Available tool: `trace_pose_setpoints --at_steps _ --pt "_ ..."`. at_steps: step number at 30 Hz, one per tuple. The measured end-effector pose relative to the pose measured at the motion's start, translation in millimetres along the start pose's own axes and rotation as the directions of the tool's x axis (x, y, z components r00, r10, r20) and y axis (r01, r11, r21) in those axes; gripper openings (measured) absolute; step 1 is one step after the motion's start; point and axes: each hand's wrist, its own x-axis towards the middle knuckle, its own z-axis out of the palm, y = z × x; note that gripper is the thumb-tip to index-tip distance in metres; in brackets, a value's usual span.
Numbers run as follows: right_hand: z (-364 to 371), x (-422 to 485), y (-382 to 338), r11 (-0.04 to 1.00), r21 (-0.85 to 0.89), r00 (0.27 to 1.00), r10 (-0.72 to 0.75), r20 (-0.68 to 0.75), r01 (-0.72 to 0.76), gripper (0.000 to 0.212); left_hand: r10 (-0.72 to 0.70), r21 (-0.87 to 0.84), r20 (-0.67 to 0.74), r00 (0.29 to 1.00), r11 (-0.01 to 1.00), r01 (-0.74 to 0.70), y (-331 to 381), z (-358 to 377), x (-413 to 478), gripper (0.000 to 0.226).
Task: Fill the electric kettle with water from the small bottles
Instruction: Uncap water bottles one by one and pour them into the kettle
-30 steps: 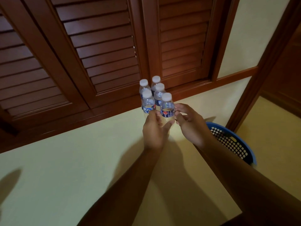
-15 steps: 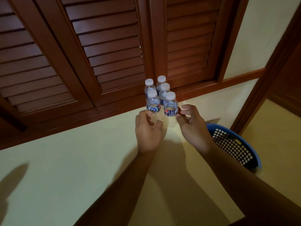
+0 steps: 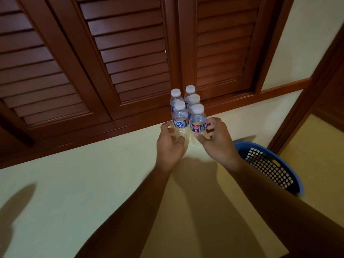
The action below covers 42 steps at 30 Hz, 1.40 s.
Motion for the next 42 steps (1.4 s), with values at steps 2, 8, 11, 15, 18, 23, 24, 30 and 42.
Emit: trace_pose_setpoints --at_steps 2,8,11,15,18,23,24,30,42 --pt "-1 2 5 1.0 -0.016 1.0 -0.009 0.024 0.009 0.046 -0.009 0.007 0.003 1.0 1.0 0.009 -1 -1 1 0.056" --pt "-3 -7 2 1.0 -0.022 0.998 -0.018 0.062 0.019 0.041 -0.006 0.026 -0.011 1.0 1.0 0.006 -1 -4 -1 0.052" --pt "-2 -25 -3 0.997 -0.031 0.997 0.075 -0.035 -0.076 0.044 0.005 0.006 -0.027 1.0 1.0 -0.005 -3 -9 -8 0.05" --pt "1 -72 -10 0.998 -0.036 0.994 0.039 -0.106 -0.043 0.035 0.102 0.019 -0.044 0.994 0.995 -0.101 -9 -22 -34 0.044" --pt "15 -106 -21 0.993 -0.076 0.994 -0.095 -0.049 0.091 0.04 0.127 -0.004 -0.009 0.992 0.992 -0.127 -14 -43 -63 0.044" --pt "46 -153 -51 0.956 -0.017 0.935 -0.284 0.21 0.294 0.044 0.115 -0.03 -0.058 0.992 0.993 -0.117 -28 -99 -117 0.047" --pt "53 -161 -60 0.947 0.018 0.915 -0.315 0.251 0.321 0.044 0.102 -0.041 -0.084 0.991 0.994 -0.105 -33 -113 -129 0.047" --pt "109 -221 -112 0.89 0.209 0.759 -0.455 0.466 0.406 0.042 -0.022 -0.078 -0.293 0.956 0.997 0.0 -68 -203 -217 0.049" --pt "227 -368 -220 0.687 0.548 0.335 -0.719 0.609 0.478 0.034 -0.192 -0.094 -0.747 0.636 0.978 0.184 -99 -359 -408 0.035"
